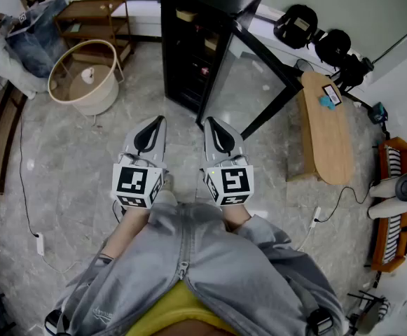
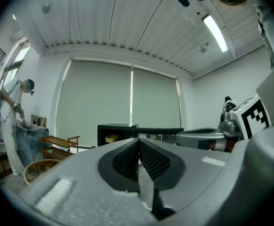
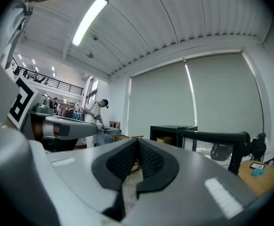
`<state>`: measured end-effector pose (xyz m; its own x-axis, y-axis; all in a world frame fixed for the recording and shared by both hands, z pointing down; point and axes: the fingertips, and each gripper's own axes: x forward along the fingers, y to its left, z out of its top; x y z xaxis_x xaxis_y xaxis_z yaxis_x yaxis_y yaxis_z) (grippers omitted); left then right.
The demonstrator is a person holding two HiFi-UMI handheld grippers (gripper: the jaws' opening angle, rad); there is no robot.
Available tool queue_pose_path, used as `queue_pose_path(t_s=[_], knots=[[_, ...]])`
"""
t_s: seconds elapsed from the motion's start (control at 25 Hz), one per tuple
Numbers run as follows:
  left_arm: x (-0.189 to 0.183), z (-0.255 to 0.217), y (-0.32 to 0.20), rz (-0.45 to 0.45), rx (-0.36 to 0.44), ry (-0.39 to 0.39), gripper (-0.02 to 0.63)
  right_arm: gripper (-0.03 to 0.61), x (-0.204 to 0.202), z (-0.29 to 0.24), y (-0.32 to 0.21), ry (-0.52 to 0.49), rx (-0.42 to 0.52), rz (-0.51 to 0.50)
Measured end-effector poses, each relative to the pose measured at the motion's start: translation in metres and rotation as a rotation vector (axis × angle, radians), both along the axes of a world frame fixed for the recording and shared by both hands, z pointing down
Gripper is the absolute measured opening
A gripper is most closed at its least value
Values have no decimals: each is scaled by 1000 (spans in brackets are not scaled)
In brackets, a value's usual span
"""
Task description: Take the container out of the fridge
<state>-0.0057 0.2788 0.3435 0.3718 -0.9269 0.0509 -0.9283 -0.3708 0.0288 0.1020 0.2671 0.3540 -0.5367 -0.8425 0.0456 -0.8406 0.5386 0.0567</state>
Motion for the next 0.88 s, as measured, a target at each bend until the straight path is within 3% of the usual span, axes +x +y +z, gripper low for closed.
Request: queue_pose_path(t_s=[0.44, 0.88], knots=[[0, 15, -57, 37, 3, 8, 0, 0, -4, 14, -56, -41, -22, -3], [-28, 28, -195, 115, -6, -4, 0, 0, -40, 35, -195, -57, -68, 34]])
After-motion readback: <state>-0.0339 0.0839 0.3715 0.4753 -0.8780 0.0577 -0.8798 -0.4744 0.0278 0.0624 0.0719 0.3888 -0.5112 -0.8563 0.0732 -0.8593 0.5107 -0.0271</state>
